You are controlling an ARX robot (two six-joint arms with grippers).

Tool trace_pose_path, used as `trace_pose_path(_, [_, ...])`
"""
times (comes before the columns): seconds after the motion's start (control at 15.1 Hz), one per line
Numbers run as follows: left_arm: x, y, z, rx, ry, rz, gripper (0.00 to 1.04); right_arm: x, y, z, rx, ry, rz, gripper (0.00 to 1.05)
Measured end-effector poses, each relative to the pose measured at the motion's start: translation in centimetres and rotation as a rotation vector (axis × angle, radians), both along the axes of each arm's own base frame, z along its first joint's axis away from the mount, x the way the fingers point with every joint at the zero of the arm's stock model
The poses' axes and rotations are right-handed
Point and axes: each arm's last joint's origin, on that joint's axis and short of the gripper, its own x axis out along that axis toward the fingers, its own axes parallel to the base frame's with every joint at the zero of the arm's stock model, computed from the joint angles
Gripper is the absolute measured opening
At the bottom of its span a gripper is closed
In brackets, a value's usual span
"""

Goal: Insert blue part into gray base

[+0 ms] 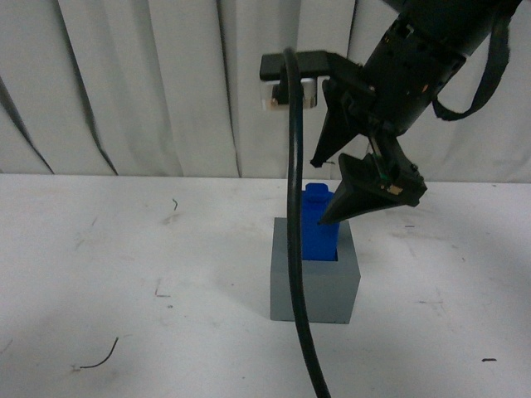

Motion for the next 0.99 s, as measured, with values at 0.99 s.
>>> trace_pose_path(0.99, [0.0,0.0,0.0,0.000,0.000,0.000,0.98,-16.5,-15.1,10.0,0.786,-0.847,-0.901,0.81])
